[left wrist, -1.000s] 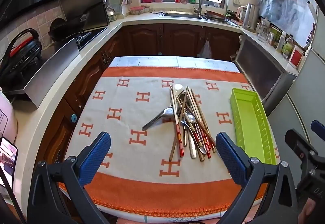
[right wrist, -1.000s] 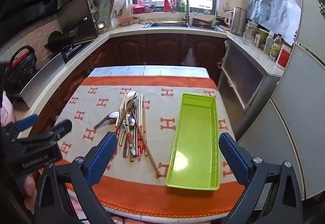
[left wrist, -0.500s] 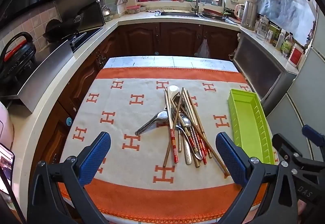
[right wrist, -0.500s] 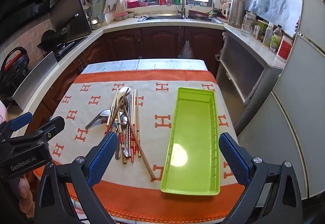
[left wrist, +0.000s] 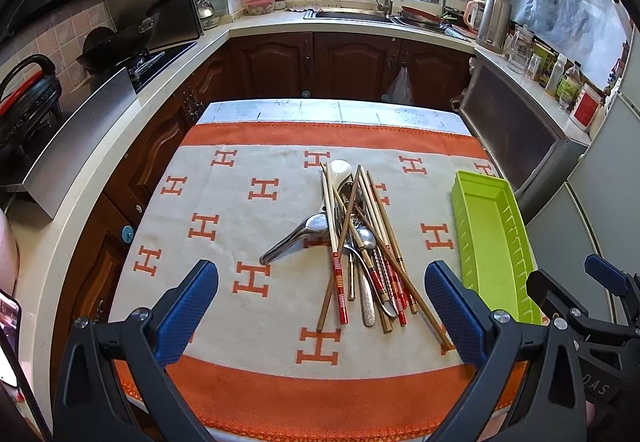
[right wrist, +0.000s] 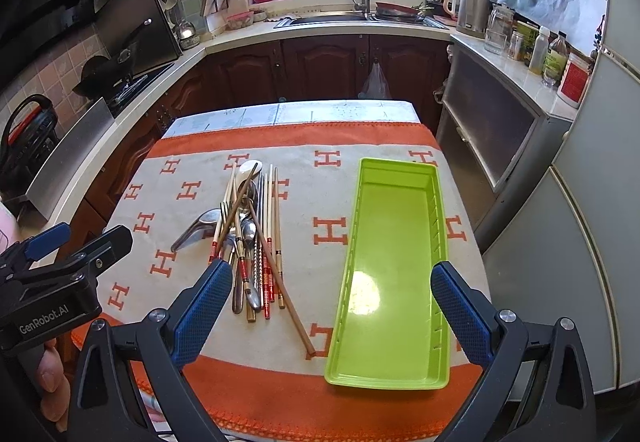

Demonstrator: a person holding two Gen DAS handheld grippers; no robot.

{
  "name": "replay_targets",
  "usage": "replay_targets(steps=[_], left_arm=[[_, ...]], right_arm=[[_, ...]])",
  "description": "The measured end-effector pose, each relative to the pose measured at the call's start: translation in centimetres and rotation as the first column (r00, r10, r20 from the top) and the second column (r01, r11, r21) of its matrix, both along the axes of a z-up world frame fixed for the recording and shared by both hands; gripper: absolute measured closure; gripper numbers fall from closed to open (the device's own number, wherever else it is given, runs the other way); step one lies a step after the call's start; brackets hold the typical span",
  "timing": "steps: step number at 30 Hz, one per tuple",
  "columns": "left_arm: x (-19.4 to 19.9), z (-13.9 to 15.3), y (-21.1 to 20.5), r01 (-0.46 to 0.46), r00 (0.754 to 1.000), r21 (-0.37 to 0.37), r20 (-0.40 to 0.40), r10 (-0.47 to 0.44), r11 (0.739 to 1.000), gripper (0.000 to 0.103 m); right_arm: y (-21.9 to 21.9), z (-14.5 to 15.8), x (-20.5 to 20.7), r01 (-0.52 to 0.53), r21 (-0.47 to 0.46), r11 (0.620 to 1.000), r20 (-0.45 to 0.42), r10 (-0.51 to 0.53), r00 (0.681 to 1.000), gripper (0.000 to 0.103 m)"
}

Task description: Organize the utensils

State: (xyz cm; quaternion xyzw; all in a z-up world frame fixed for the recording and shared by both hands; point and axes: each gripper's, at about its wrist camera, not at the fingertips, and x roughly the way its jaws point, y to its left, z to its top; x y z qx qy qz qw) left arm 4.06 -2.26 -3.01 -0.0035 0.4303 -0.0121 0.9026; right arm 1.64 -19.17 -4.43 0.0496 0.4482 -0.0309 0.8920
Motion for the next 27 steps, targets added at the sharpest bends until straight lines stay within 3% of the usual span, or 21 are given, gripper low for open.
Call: replay_targets(steps=[27], left_arm=[[0.5, -0.9, -0.3, 0.003, 1.0, 0.007, -0.019, -0.003, 1.0, 0.001]], right_arm=[[0.9, -1.4, 0.1, -0.025, 0.004, 1.0, -0.003, 0.025, 1.0, 0.002]])
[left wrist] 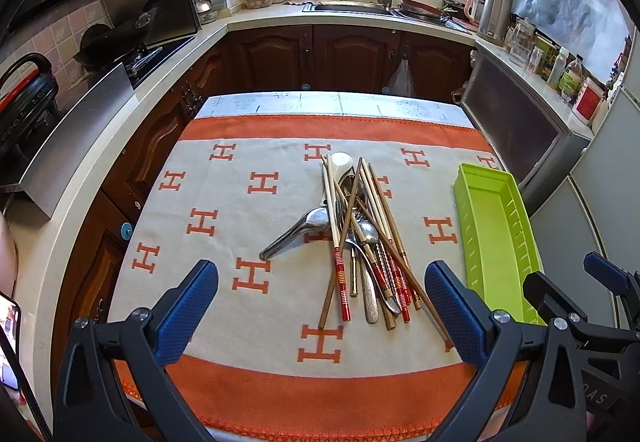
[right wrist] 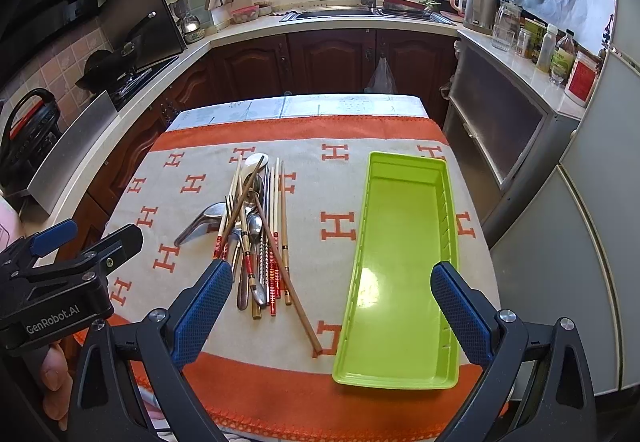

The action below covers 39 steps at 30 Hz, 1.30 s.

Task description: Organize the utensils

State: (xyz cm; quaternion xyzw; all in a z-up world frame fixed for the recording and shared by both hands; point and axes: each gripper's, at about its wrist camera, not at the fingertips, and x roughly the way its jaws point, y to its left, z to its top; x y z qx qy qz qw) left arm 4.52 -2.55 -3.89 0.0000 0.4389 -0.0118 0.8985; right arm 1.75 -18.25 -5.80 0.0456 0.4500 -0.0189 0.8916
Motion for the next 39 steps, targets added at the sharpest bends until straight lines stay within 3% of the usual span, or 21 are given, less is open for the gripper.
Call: replay_targets(steps=[39], left_arm=[[0.3, -0.8, -0.5, 0.029, 0.999, 0.007, -0.031, -0.029, 1.0, 0.001]], right_arm=[[0.4, -1.0, 0.2, -0.004, 0.036, 0.999, -0.025, 0.005, 1.0, 0.002]])
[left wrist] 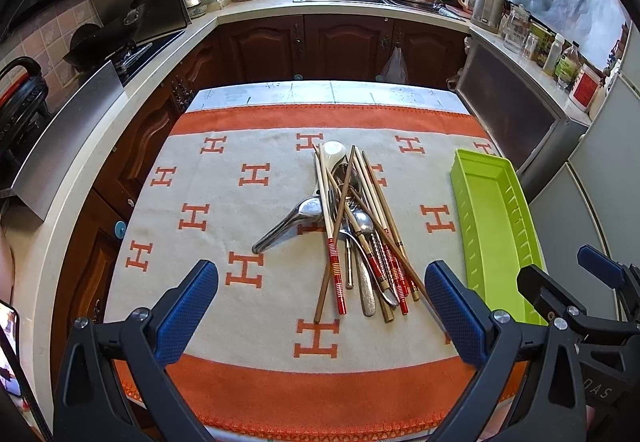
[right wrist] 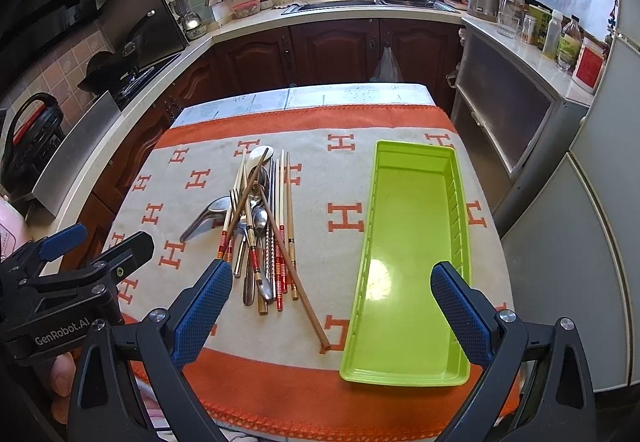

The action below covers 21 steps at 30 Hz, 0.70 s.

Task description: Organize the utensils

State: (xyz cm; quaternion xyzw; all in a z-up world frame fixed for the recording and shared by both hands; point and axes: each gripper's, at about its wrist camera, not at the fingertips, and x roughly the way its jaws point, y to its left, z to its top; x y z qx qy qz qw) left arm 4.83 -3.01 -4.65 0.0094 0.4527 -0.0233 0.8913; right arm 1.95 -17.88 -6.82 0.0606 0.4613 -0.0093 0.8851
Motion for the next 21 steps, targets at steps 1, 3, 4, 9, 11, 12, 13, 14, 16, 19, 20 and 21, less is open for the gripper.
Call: replay_targets(steps=[1, 3, 4, 9, 11, 12, 13, 14, 16, 19, 20, 21], left_arm=[[0.3, 0.0, 0.2, -0.004, 1.0, -0.003, 0.005, 0.004, 1.0, 0.001], [1.2, 0.2, 1.3, -0.024, 1.0, -0.035, 0.018, 0.025, 0.999, 0.001], [1.8, 0.3, 2.0, -0.04, 0.999, -0.057, 0.022, 0.041, 0.998, 0.001], [4.4, 1.6, 4.6, -0.082, 0.995, -0.042, 0.053, 0.084, 0.996, 0.001], [5.5, 1.9, 5.3, -0.073, 0.997, -0.029, 0.028, 0.074, 0.997, 0.001], [6.2, 1.9, 5.7, -0.06, 0.998, -0.032, -0.004, 0.06, 0.998, 0.001], [6.8, 1.8, 6.0, -0.047, 0.998, -0.041, -0.03, 0.046, 0.998, 0.001], [7.4, 1.7, 6.2, -0.036, 0.998, -0.045, -0.05, 0.034, 0.998, 0.001], [8.4, 1.1, 6.4, -0.01, 0.997, -0.066, -0.074, 0.005, 0.998, 0.001], [9.7, -0.4, 6.5, 0.01, 0.993, -0.093, -0.118, -0.021, 0.996, 0.001], [10.2, -1.1, 6.5, 0.015, 0.99, -0.112, -0.14, -0.031, 0.994, 0.001], [10.6, -1.7, 6.5, 0.021, 0.986, -0.137, -0.159, -0.042, 0.99, 0.001]], right_arm=[[0.0, -0.1, 0.1, 0.001, 0.003, 1.0, -0.002, -0.001, 1.0, 0.002], [0.2, 0.0, 0.4, 0.001, 0.006, 1.0, -0.003, -0.001, 1.0, 0.002], [-0.2, 0.0, 0.9, 0.0, 0.009, 1.0, -0.004, 0.0, 1.0, 0.003], [0.1, 0.3, 3.0, -0.019, 0.003, 1.0, -0.007, 0.019, 1.0, 0.01], [0.8, 0.7, 4.0, -0.05, 0.003, 0.999, -0.002, 0.05, 0.999, 0.01], [1.1, 0.8, 4.7, -0.064, 0.011, 0.998, -0.004, 0.064, 0.998, 0.01], [0.8, 0.9, 5.3, -0.07, 0.016, 0.997, -0.007, 0.07, 0.998, 0.011], [0.8, 1.0, 6.2, -0.082, 0.026, 0.996, -0.011, 0.082, 0.997, 0.011], [1.5, 0.9, 7.8, -0.101, 0.025, 0.995, -0.026, 0.101, 0.995, 0.013], [1.7, 0.0, 10.0, -0.117, 0.028, 0.993, -0.062, 0.119, 0.991, 0.027], [2.0, -0.7, 11.2, -0.125, 0.046, 0.991, -0.096, 0.129, 0.987, 0.031], [1.9, -1.4, 11.9, -0.126, 0.059, 0.99, -0.111, 0.132, 0.985, 0.035]])
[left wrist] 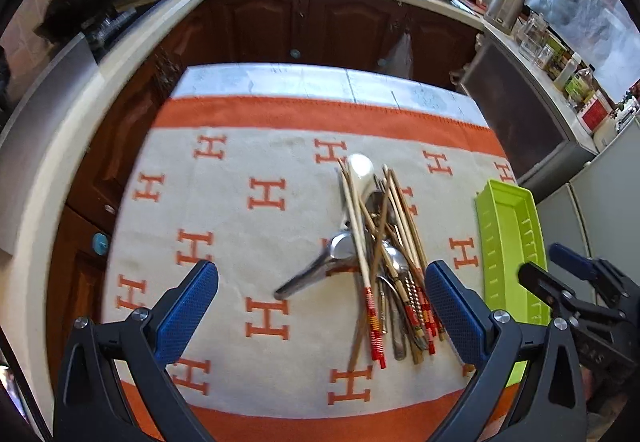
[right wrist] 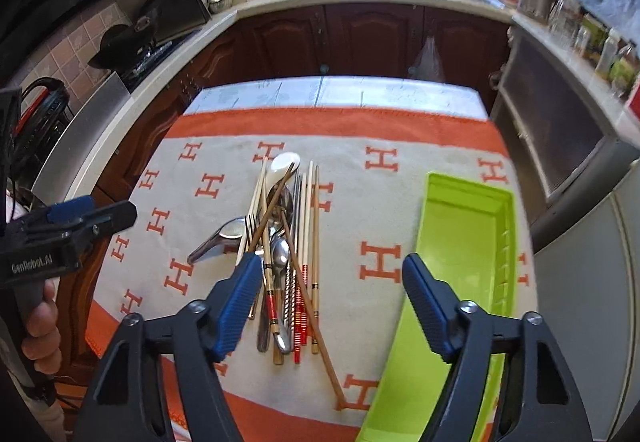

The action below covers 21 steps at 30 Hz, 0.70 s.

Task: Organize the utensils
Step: 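Lower the left tool onto a red-banded chopstick and close on it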

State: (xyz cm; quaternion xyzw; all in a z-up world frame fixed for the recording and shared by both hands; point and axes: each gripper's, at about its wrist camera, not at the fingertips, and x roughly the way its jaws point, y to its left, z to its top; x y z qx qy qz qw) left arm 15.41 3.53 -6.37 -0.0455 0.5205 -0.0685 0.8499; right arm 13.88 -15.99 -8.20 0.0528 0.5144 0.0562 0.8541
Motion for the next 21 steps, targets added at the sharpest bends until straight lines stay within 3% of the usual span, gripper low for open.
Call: replay_targets(steps=[4, 6, 9, 18, 21], left_arm=[[1.7, -3.6, -0.4, 0.012, 0.993, -0.091, -0.112, -0.022, 0.996, 0.016], [2.4, -5.4, -0.8, 0.01, 0.986, -0.131, -0.164, -0.032, 0.991, 0.037], [3.5, -8.3, -1.4, -0.012, 0.968, -0.176, -0.247, -0.032, 0.984, 0.054], [5.0, -12.2, -2.9, -0.039, 0.943, -0.236, -0.33, -0.042, 0.971, 0.09], [5.1, -12.7, -3.0, -0.044, 0.937, -0.237, -0.347, -0.042, 0.971, 0.091]], right_arm=[[0.3, -3.5, 2.8, 0.0, 0.078, 0.997, -0.1, 0.008, 0.995, 0.041], [0.3, -4.9, 3.6, 0.007, 0.09, 0.996, -0.13, 0.005, 0.991, 0.044], [0.4, -6.8, 4.3, 0.012, 0.123, 0.992, -0.171, 0.01, 0.985, 0.046], [1.8, -9.6, 5.3, -0.002, 0.147, 0.989, -0.222, 0.035, 0.974, 0.046], [1.9, -9.7, 5.2, -0.003, 0.154, 0.988, -0.226, 0.038, 0.973, 0.046]])
